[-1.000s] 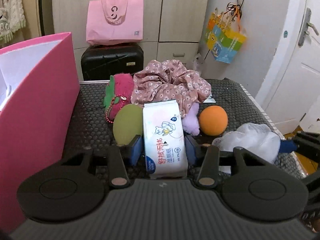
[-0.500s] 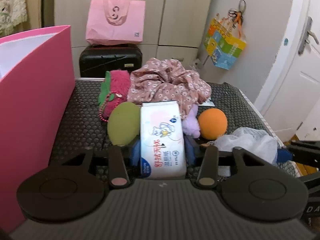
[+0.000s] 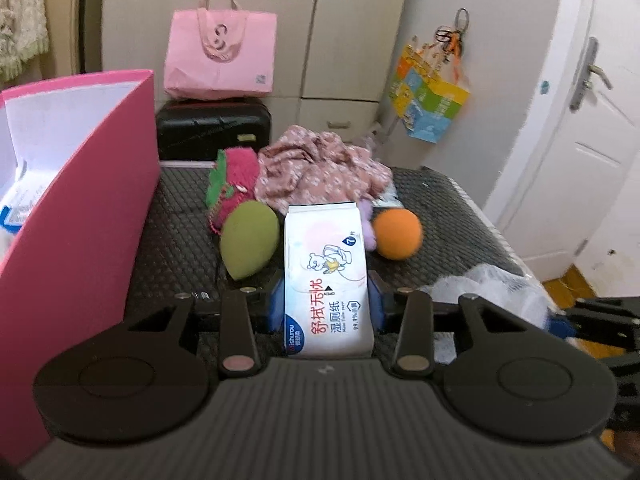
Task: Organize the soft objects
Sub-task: 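Close the right gripper on the white bath puff while the left gripper closes on the white wet-tissue pack, then lift the bath puff and tissue pack with both grippers over the pink box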
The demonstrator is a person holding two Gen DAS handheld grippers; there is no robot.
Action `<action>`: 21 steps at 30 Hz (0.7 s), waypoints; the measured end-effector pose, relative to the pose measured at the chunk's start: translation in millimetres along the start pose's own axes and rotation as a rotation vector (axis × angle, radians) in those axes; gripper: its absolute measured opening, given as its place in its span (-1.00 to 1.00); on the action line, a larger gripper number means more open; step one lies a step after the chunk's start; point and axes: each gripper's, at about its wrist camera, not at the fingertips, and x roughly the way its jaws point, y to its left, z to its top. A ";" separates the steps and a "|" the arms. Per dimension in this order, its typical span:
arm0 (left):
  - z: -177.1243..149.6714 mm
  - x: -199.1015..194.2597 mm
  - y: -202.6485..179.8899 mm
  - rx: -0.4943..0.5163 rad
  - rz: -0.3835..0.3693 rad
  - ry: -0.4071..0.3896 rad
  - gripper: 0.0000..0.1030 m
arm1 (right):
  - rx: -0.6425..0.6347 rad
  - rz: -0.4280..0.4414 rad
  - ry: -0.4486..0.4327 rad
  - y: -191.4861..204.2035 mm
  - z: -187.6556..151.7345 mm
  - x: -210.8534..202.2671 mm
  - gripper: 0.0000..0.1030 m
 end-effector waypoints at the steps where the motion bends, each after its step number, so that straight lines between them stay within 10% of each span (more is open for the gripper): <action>1: -0.9 -4.0 0.8 -0.004 -0.021 0.014 -0.24 | -0.001 -0.002 0.000 1.1 -0.6 -2.2 -0.24; 21: -16.7 -75.7 18.6 0.032 -0.151 0.182 -0.24 | -0.078 0.009 0.146 48.0 -4.5 -32.7 -0.23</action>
